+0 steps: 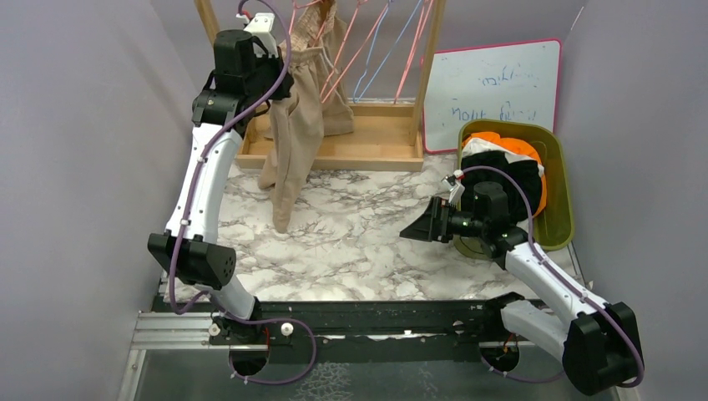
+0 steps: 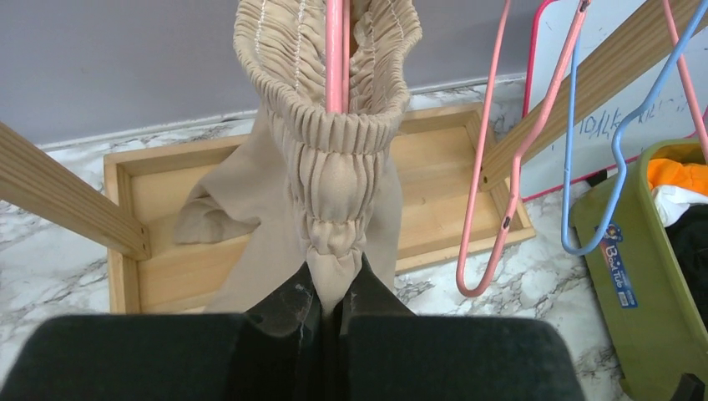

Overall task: Remove the shorts from the hanger
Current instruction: Pick up the hanger from the clothes rod.

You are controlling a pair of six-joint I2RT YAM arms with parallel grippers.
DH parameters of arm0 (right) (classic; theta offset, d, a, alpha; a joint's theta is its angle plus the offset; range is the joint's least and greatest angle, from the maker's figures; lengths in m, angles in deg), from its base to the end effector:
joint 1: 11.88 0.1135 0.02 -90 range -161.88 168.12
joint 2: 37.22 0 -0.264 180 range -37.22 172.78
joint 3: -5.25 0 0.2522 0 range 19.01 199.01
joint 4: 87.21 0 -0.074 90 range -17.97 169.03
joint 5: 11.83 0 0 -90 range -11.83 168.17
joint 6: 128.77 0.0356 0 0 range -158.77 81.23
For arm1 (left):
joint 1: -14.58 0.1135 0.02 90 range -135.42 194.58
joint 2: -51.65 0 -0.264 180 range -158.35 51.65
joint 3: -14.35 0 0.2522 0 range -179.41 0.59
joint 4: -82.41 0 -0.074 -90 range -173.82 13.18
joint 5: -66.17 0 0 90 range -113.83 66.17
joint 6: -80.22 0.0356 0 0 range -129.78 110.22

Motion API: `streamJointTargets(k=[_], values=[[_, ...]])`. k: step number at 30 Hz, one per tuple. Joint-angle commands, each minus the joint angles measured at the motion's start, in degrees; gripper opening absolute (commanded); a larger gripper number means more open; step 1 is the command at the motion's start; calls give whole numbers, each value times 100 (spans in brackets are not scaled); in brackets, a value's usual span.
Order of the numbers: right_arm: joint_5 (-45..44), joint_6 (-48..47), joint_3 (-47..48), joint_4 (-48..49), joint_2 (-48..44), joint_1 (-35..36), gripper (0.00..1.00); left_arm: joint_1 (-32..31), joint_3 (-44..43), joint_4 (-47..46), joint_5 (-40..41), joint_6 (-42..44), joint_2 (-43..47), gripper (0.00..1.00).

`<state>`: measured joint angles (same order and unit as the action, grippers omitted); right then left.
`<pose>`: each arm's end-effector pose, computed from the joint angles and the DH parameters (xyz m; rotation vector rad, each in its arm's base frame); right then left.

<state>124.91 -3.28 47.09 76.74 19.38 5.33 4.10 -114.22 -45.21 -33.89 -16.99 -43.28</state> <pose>0.1863 0.0848 0.2192 -0.1811 2.2268 1.3871 0.3489 -0.0709 0.4812 0.1746 1.9023 -0.3759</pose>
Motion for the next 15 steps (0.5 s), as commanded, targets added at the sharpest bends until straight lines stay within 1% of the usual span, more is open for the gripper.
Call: streamJointTargets(k=[1,4,6,8,12,15], values=[[-71,-49,112,-8,64,28,100,2,444,-956,44,-85,648,0],[-60,-81,127,-41,83,30,100,2,767,-1418,144,-151,872,0],[-67,-94,137,-48,98,28,100,2,1031,-1830,90,-204,1012,0],[-68,-87,145,-49,115,28,100,2,1103,-2114,22,-240,1036,0],[-51,-102,142,-64,143,28,100,2,1123,-2241,11,-303,1054,0],[-91,-137,137,-103,147,28,100,1,1368,-2327,-41,-351,1209,0]])
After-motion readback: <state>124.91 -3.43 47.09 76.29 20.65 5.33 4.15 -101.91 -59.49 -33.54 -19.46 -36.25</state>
